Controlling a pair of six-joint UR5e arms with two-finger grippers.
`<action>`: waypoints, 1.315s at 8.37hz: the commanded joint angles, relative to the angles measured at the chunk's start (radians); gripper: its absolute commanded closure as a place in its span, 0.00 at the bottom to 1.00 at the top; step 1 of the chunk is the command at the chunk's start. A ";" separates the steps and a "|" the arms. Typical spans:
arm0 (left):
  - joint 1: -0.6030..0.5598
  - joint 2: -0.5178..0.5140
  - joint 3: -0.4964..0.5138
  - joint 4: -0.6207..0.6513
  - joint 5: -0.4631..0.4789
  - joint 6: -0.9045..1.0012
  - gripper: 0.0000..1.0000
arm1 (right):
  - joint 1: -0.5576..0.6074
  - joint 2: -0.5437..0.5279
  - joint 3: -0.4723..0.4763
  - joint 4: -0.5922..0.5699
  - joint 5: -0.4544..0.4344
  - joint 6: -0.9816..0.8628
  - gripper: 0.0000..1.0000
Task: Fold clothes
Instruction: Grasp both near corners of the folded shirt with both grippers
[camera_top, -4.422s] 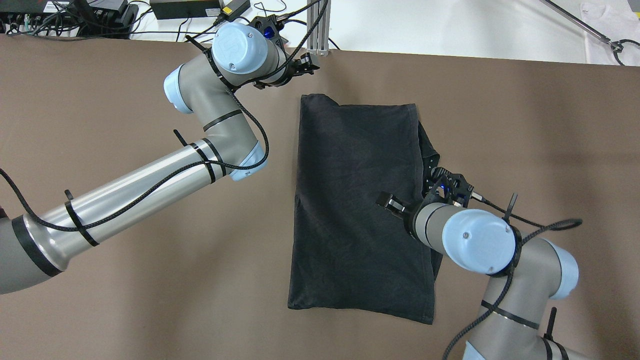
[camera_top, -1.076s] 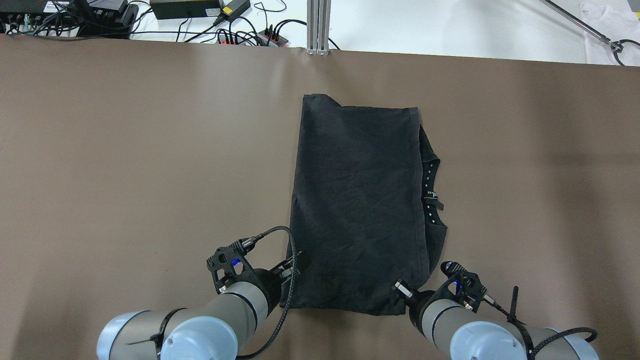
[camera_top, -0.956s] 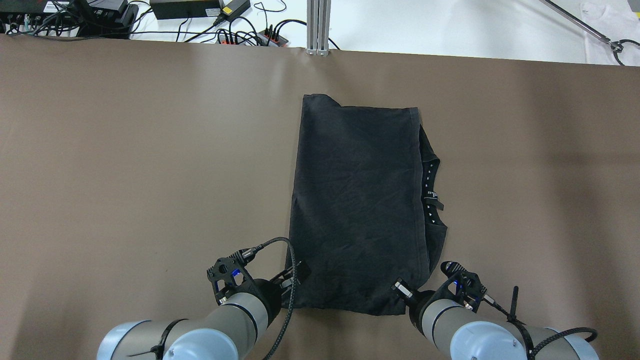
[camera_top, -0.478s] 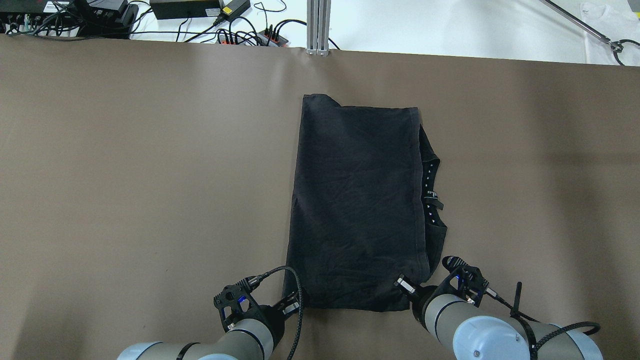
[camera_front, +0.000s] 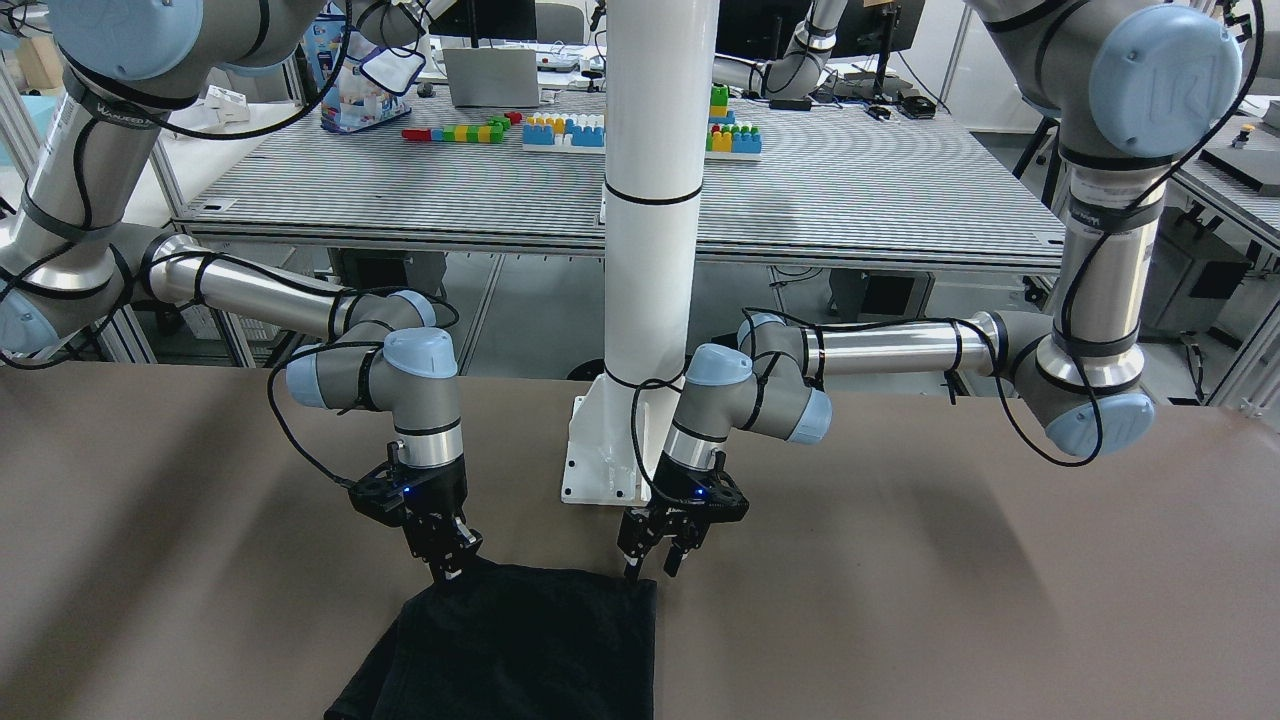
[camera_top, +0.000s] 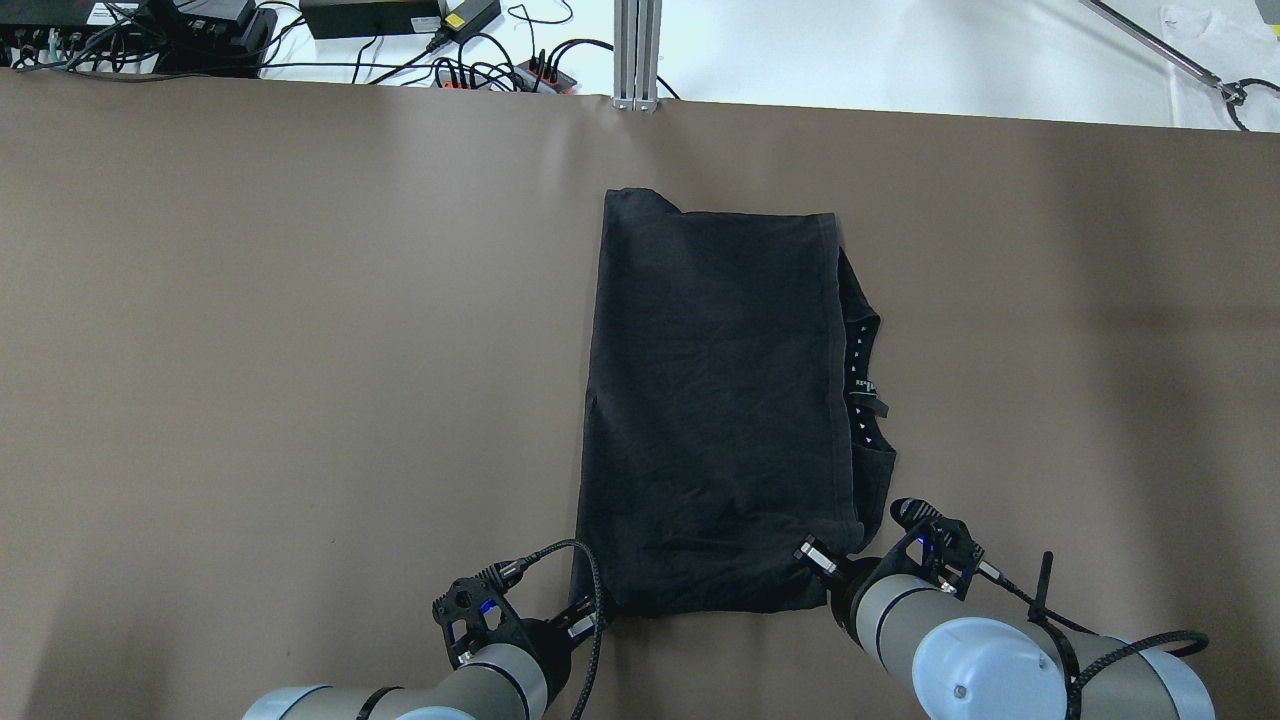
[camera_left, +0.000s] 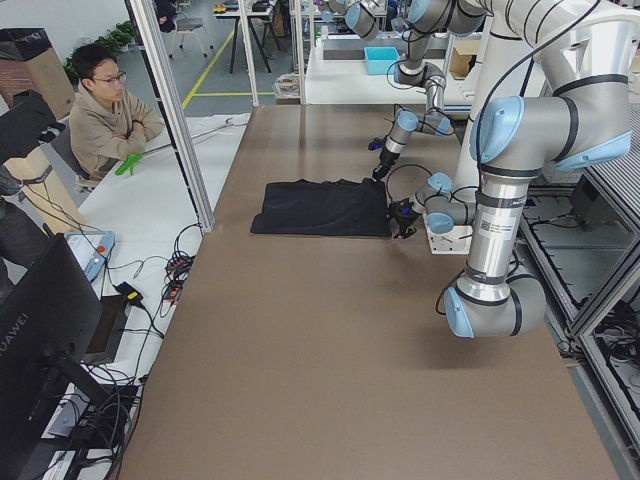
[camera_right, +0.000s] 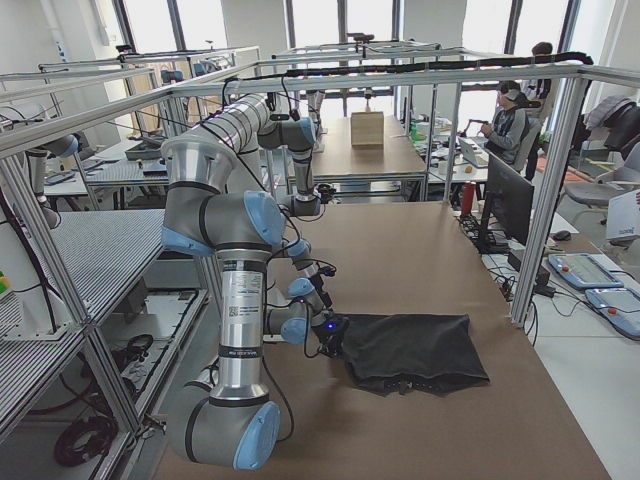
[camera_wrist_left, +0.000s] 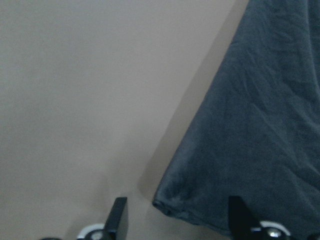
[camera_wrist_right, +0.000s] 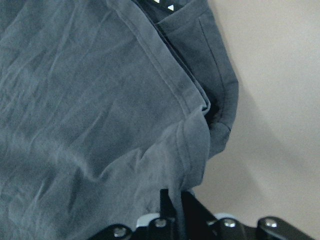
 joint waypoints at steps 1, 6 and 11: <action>-0.010 0.000 0.006 -0.009 -0.012 0.001 0.39 | 0.002 0.000 0.002 0.001 0.001 -0.003 1.00; -0.026 0.012 0.006 -0.015 -0.014 -0.001 0.54 | 0.005 -0.001 0.006 0.001 0.001 -0.004 1.00; -0.031 0.011 0.008 -0.023 -0.015 -0.002 0.68 | 0.005 -0.001 0.014 -0.001 0.002 -0.006 1.00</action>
